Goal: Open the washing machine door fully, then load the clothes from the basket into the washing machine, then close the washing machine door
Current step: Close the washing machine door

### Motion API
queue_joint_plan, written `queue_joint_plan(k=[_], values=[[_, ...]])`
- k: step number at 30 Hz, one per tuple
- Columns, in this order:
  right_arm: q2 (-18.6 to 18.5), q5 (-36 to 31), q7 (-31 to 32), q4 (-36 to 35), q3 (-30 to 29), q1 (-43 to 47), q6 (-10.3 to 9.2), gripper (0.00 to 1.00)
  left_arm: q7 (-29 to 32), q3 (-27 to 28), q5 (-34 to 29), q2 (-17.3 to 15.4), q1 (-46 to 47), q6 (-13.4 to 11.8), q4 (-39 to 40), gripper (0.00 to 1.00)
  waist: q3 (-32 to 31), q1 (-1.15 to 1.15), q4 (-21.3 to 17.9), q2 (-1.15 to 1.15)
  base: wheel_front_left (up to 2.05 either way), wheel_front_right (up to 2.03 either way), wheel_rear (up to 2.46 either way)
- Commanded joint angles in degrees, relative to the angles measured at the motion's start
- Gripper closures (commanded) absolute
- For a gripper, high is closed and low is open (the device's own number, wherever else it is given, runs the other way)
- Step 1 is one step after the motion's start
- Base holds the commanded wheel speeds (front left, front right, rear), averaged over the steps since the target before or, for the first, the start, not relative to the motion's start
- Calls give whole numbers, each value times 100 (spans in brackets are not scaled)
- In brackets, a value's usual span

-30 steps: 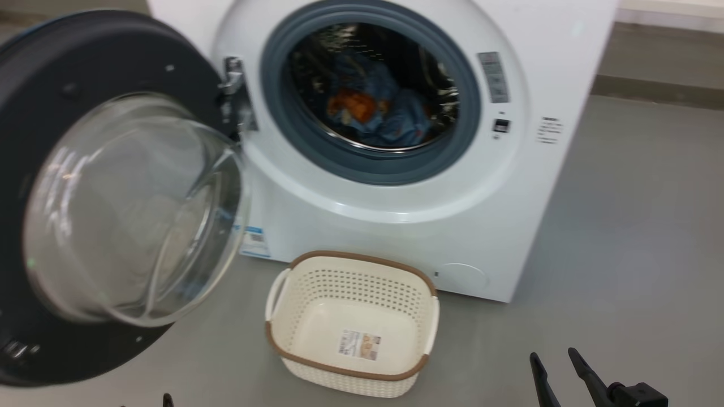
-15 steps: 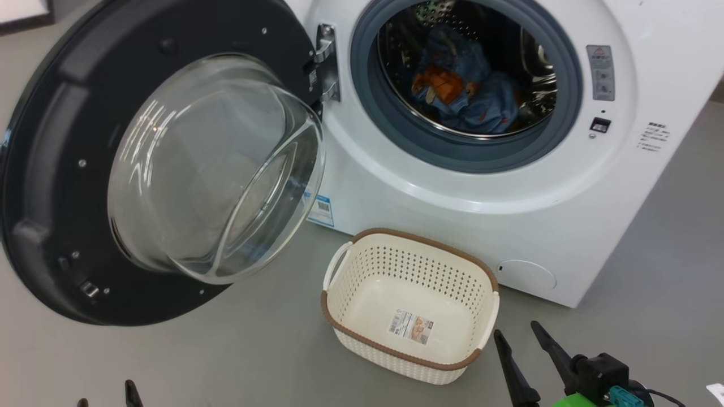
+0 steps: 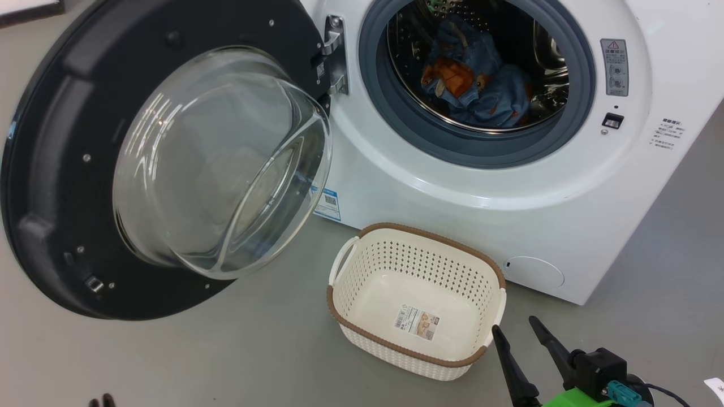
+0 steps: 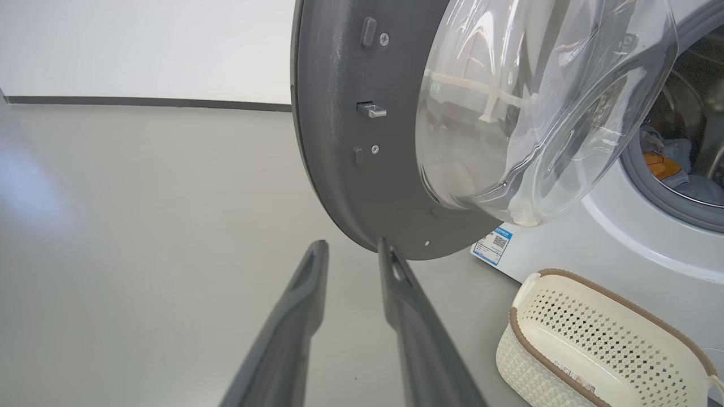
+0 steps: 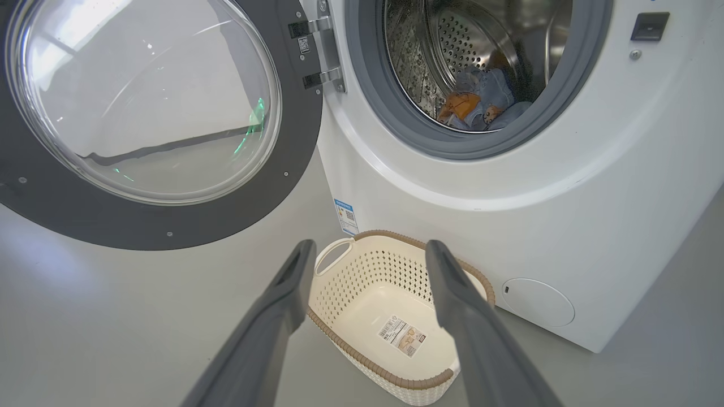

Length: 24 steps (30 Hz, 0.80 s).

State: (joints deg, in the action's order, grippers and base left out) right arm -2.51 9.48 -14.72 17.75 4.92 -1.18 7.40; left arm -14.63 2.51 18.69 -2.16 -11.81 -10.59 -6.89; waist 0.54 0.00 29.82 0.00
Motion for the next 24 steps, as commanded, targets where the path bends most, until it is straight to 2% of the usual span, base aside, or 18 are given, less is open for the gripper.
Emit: queue_joint_plan(k=[1, 7, 10, 11, 13, 19, 24], values=[[-37, -87, -28, -115, 126, -128, 9, 0, -37, 195, 89, -72, 71, -25, 86, 100, -2, 0, 0, 0, 0, 0, 0], [-37, -93, -28, -130, 95, -85, 9, 0, -37, 321, 512, -72, 107, -50, 105, 100, 2, 0, 8, 0, 0, 0, 0], [-37, -88, -28, -139, 80, -71, 9, 0, -37, 601, 1496, -72, 181, -1, 169, 100, 10, 0, 20, 0, 0, 0, 0], [-37, -84, -28, -142, 77, -67, 9, 0, -37, 739, 2049, -72, 228, 65, 186, 100, 15, 0, 25, 0, 0, 0, 0], [-37, -77, -28, -139, 84, -65, 9, 0, -37, 1067, 2681, -72, 307, 260, 201, 100, 23, 0, 29, 0, 0, 0, 0], [-37, -69, -28, -109, 140, -76, 9, 0, 60, 2108, 4780, -89, 802, 1124, -250, 100, 33, 0, 31, 0, 0, 0, 0], [-37, -94, -28, -103, 134, -63, 9, 0, 894, 2889, 6193, -753, 1436, 1441, -832, 100, 32, 0, 23, 0, 0, 0, 0]])
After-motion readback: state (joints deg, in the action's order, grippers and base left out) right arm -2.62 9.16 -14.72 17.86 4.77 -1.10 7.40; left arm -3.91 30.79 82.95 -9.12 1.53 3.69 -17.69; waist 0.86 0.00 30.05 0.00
